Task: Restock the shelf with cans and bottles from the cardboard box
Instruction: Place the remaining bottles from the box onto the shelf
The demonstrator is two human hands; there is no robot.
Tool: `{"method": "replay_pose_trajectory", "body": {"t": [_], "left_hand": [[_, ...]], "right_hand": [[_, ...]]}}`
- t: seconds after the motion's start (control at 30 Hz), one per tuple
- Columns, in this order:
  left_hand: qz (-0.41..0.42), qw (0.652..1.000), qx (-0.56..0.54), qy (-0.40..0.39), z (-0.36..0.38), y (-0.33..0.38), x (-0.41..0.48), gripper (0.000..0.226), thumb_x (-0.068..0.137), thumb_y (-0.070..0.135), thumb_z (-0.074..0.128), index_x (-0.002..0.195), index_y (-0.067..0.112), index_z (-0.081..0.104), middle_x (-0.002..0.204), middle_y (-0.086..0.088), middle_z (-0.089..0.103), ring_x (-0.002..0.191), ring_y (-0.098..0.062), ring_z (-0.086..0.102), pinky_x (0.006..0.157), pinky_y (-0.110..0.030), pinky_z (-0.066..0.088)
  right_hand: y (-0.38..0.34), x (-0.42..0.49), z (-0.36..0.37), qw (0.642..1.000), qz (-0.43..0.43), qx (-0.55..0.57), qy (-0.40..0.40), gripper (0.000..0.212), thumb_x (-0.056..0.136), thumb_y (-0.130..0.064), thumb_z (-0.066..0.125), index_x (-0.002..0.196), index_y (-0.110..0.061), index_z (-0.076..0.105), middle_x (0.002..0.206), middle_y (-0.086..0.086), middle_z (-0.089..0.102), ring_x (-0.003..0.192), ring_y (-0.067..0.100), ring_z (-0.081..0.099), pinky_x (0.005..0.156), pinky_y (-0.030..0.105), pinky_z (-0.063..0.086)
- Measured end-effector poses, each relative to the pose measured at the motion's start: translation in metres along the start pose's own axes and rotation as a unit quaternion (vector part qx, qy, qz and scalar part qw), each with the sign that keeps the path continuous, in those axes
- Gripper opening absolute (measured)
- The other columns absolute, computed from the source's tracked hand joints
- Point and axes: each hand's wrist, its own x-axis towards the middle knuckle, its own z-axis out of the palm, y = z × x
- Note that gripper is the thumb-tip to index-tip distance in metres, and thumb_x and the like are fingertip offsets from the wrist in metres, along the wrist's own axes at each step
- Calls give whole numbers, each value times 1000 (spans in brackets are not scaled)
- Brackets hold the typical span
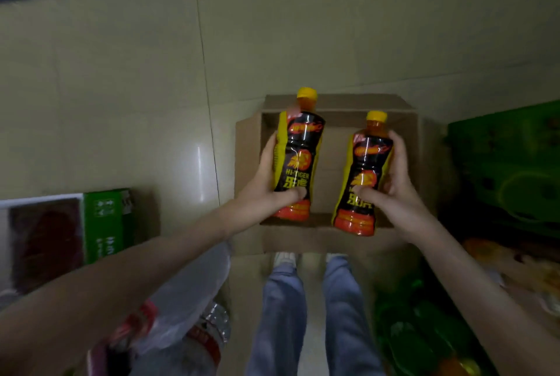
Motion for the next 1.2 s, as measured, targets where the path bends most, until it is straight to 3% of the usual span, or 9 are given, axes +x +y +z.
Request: {"method": "replay_pose_trajectory", "body": {"t": [0.17, 0.3, 0.4, 0.53, 0.67, 0.83, 0.9, 1.1, 1.2], "left_hand": [[76, 992, 46, -90, 32, 115, -77, 98, 79, 18, 67, 146, 40, -1, 132, 25, 41, 119, 4, 50, 92, -20, 46], [138, 978, 71, -142, 66, 186, -146, 103, 77, 21, 67, 148, 36, -6, 130, 27, 41, 116, 8, 51, 94, -21, 45], [171, 960, 80, -205, 103, 223, -198, 97, 79, 18, 67, 142, 44, -2, 129, 31, 40, 116, 9, 51, 93, -19, 45], [236, 927, 89, -278, 163, 232, -265, 94, 81, 10, 65, 138, 41, -4, 139, 16, 35, 120, 6, 49, 92, -16, 44], [281, 889, 112, -343, 233, 233, -332, 103, 78, 18, 71, 144, 35, -6, 149, 1, 29, 133, -12, 42, 104, -30, 43], [338, 843, 126, -398, 324, 240, -409, 105, 73, 26, 77, 141, 43, -1, 142, 13, 38, 127, -10, 48, 103, -36, 45], [370, 828, 117, -405, 360, 250, -436, 98, 76, 16, 76, 137, 45, 5, 136, 14, 42, 123, -10, 51, 99, -37, 47], [445, 760, 122, -458, 460, 288, -498, 94, 70, 20, 76, 135, 48, 14, 134, 11, 46, 122, -16, 53, 101, -46, 45], [469, 717, 113, -504, 512, 316, -525, 96, 62, 29, 77, 135, 48, 16, 136, 10, 45, 122, -13, 53, 102, -45, 44]], "right_hand": [[-111, -127, -8, 989, -106, 67, 78, 96, 71, -6, 73, 135, -58, 22, 141, -12, 44, 125, 8, 50, 99, 36, 45], [-170, -233, -17, 975, -183, 84, 98, 95, 71, -10, 76, 132, -63, 26, 141, -5, 46, 126, 19, 51, 102, 45, 44], [-196, -313, -26, 967, -218, 61, 120, 100, 75, -6, 77, 139, -56, 19, 141, -3, 47, 125, 19, 53, 100, 40, 48], [-212, -422, -27, 947, -259, 61, 178, 98, 74, -3, 68, 140, -53, 16, 143, -7, 46, 122, 13, 55, 88, 29, 53], [-197, -536, -25, 921, -287, 47, 258, 101, 78, -2, 65, 148, -41, 3, 144, -3, 46, 123, 14, 55, 90, 29, 52], [-183, -664, -29, 863, -315, 48, 393, 95, 77, -5, 66, 144, -44, 11, 124, -22, 60, 116, 10, 60, 86, 30, 54], [-185, -705, -35, 833, -336, 48, 436, 97, 75, -6, 68, 144, -45, 13, 128, -19, 57, 117, 8, 58, 90, 31, 53], [-197, -814, -65, 753, -371, 23, 544, 116, 67, -15, 77, 147, -50, 2, 137, -12, 50, 122, 7, 55, 96, 39, 49], [-204, -863, -86, 692, -382, -13, 612, 99, 66, -18, 78, 147, -33, 24, 127, -12, 60, 114, 9, 61, 89, 34, 53]]}}
